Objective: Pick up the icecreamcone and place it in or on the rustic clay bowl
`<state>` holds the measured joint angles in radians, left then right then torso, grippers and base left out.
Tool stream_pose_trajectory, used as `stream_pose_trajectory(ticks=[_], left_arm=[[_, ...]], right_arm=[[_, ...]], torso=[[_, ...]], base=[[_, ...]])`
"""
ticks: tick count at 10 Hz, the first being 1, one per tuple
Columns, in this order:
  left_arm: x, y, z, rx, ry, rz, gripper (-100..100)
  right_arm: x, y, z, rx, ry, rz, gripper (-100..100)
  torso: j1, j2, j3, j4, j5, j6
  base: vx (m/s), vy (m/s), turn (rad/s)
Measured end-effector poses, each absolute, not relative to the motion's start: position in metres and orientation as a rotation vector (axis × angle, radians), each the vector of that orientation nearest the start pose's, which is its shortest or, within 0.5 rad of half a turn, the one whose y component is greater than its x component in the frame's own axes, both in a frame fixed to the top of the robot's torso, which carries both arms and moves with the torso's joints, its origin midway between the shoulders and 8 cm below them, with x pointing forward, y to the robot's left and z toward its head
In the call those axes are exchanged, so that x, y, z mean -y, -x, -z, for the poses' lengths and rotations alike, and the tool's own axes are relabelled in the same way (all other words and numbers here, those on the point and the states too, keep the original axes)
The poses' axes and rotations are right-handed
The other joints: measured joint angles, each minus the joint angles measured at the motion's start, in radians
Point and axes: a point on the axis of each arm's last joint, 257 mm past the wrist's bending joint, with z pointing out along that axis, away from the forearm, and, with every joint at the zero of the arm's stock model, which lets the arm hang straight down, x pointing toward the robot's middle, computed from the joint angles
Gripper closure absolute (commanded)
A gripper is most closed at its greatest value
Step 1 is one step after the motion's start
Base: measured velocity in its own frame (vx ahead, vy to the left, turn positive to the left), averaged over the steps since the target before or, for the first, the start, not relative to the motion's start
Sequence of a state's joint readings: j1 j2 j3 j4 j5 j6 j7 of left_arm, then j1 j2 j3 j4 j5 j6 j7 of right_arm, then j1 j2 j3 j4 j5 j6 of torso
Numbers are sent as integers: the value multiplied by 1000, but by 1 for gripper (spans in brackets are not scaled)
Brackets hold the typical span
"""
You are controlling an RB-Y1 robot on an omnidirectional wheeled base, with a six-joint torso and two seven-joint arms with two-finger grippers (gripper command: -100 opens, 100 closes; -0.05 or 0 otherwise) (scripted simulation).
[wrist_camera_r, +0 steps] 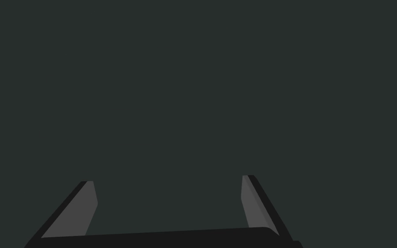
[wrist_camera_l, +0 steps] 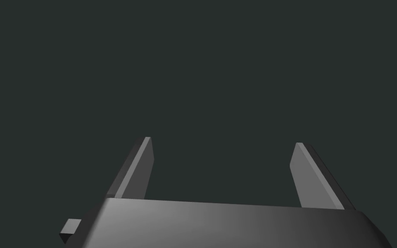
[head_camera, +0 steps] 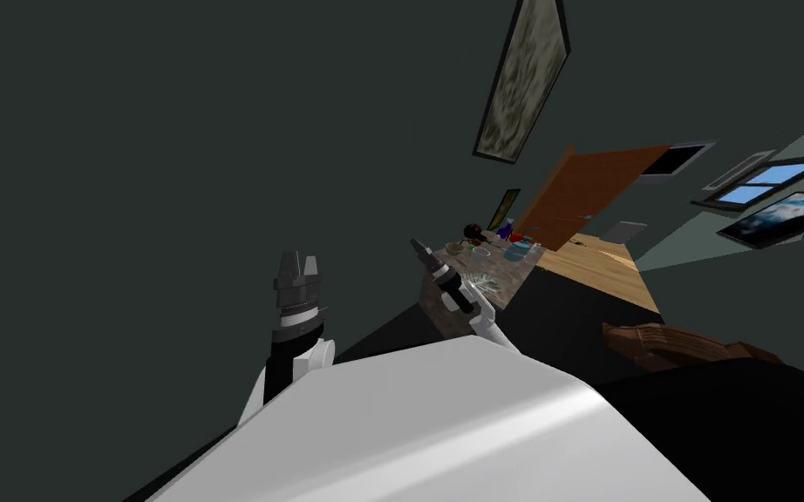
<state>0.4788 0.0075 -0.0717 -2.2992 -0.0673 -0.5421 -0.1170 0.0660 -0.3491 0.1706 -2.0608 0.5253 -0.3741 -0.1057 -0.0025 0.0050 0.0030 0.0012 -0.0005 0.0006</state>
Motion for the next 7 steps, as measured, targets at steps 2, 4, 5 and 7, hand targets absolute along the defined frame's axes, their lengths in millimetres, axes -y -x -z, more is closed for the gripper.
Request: stream_pose_trajectory(ticks=[2, 4, 5, 7], left_arm=[[-242, -337, -46, -626, 510, 1248, 0], [-242, -337, -46, -626, 510, 1248, 0], [-242, -337, -46, -626, 510, 1248, 0], [-242, -337, -46, -626, 510, 1248, 0]], right_arm=[[99, -443, 7, -1149, 55, -1150, -100], [91, -458, 26, -1212, 107, -1118, -100], [88, -462, 39, -1250, 139, -1097, -100], [82, -474, 59, -1312, 190, -1059, -100]], torso=[[-1, 1, 1, 0, 0, 1], [-1, 0, 0, 0, 0, 1], [-2, -1, 0, 0, 0, 0], [-2, 0, 0, 0, -1, 0]], base=[[-78, -5, 117], [-53, -9, 112], [-50, -14, 86], [-58, -20, 120]])
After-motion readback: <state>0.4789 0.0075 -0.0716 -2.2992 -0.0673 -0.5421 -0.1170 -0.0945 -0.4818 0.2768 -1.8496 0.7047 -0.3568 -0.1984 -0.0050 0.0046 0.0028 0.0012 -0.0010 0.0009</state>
